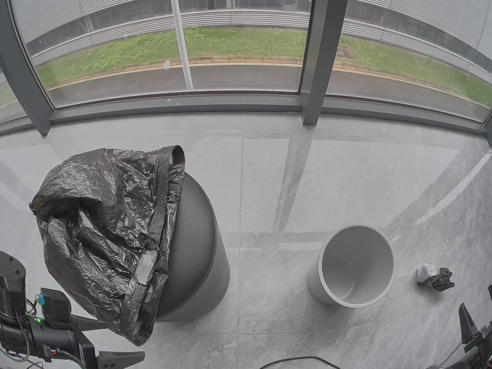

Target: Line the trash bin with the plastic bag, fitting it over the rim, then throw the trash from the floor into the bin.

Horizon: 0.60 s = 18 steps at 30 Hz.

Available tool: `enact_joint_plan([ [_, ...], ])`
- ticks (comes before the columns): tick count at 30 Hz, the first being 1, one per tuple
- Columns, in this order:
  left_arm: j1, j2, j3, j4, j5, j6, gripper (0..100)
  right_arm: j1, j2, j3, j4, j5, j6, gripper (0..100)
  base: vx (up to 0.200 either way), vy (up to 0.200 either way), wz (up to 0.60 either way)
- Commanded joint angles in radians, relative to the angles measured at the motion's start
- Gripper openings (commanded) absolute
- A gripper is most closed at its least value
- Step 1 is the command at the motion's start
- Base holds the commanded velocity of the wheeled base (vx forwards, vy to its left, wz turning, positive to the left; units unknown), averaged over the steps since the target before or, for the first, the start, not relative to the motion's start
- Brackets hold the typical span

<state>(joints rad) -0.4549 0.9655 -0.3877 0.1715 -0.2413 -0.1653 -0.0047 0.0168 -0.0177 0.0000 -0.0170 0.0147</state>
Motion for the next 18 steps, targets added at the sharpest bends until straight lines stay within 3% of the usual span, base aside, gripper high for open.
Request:
enact_joint_plan([
  [1,-0.001,0.067,-0.025,0.002,0.023,-0.034,100,0.0,-0.012,0.016,0.0,0.0,0.001,100,0.0,0.0,0.0],
  [7,0.001,0.13,-0.039,0.0,0.079,-0.042,100,0.0,-0.012,0.016,-0.002,0.0,0.001,100,0.0,0.0,0.0],
  [18,0.001,0.182,-0.08,-0.003,0.092,-0.037,100,0.0,-0.012,0.018,-0.002,0.0,0.001,100,0.0,0.0,0.0],
])
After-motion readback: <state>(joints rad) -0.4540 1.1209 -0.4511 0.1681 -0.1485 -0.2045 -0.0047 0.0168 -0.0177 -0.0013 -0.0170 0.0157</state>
